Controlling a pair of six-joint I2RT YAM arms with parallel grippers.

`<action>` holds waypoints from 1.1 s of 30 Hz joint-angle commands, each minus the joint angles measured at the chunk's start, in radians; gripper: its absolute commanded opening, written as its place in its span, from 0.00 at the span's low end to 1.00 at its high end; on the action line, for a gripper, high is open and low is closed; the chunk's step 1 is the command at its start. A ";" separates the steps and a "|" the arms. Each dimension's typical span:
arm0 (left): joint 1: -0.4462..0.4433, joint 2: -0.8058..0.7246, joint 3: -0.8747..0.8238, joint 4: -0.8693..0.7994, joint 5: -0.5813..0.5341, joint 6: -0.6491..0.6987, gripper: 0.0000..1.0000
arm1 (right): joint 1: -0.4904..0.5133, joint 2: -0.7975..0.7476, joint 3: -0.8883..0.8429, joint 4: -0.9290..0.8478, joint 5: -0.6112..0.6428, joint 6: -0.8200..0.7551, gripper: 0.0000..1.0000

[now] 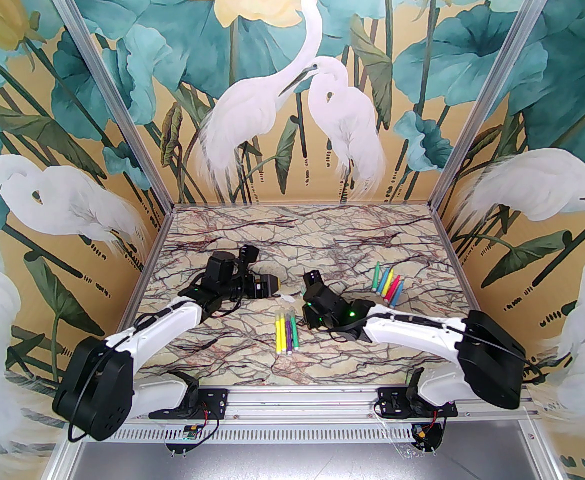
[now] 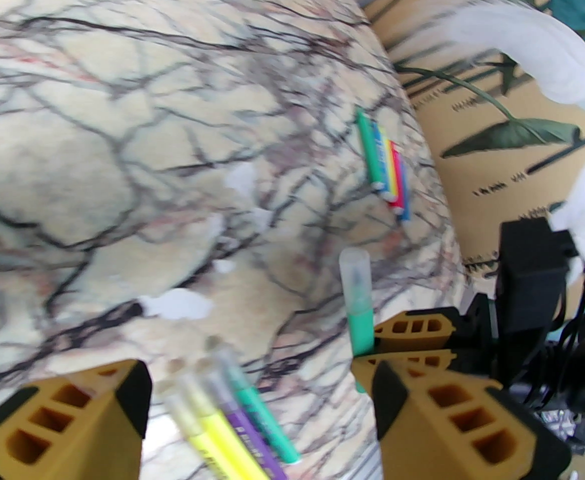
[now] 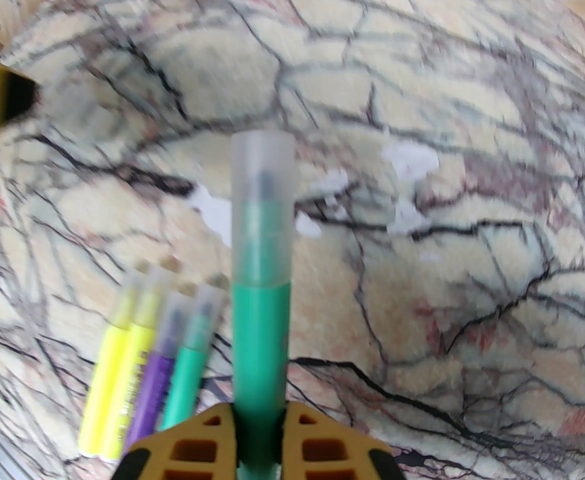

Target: Open the pen caps

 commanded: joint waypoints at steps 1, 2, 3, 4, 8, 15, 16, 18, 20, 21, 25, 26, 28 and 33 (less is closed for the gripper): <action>-0.015 0.031 0.019 0.091 0.103 -0.048 0.76 | -0.005 -0.044 -0.016 0.060 -0.023 -0.044 0.13; -0.018 0.038 0.018 0.114 0.119 -0.060 0.76 | -0.005 -0.051 -0.017 0.066 -0.029 -0.050 0.13; -0.021 0.045 0.019 0.135 0.130 -0.073 0.75 | -0.004 -0.058 -0.017 0.071 -0.038 -0.055 0.13; -0.023 0.049 0.020 0.148 0.139 -0.081 0.75 | -0.004 -0.063 -0.017 0.074 -0.046 -0.059 0.13; -0.038 0.072 0.029 0.194 0.164 -0.107 0.74 | -0.003 -0.074 -0.012 0.077 -0.070 -0.076 0.13; -0.063 0.092 0.039 0.235 0.193 -0.127 0.71 | -0.001 -0.065 -0.005 0.078 -0.088 -0.083 0.13; -0.064 0.093 0.039 0.241 0.195 -0.131 0.70 | -0.001 -0.061 -0.002 0.081 -0.093 -0.083 0.13; -0.067 0.097 0.041 0.247 0.194 -0.138 0.68 | 0.001 -0.058 0.000 0.085 -0.101 -0.086 0.13; -0.069 0.102 0.045 0.252 0.197 -0.144 0.66 | 0.007 -0.054 0.002 0.089 -0.106 -0.091 0.13; -0.071 0.103 0.046 0.253 0.200 -0.145 0.65 | 0.011 -0.052 0.006 0.089 -0.106 -0.093 0.13; -0.077 0.115 0.050 0.270 0.203 -0.161 0.60 | 0.021 -0.047 0.015 0.094 -0.114 -0.106 0.13; -0.077 0.119 0.052 0.273 0.204 -0.164 0.59 | 0.023 -0.045 0.016 0.096 -0.115 -0.109 0.13; -0.078 0.125 0.058 0.276 0.209 -0.171 0.56 | 0.027 -0.044 0.019 0.097 -0.116 -0.113 0.13; -0.084 0.141 0.066 0.279 0.218 -0.176 0.46 | 0.031 -0.038 0.024 0.100 -0.120 -0.119 0.13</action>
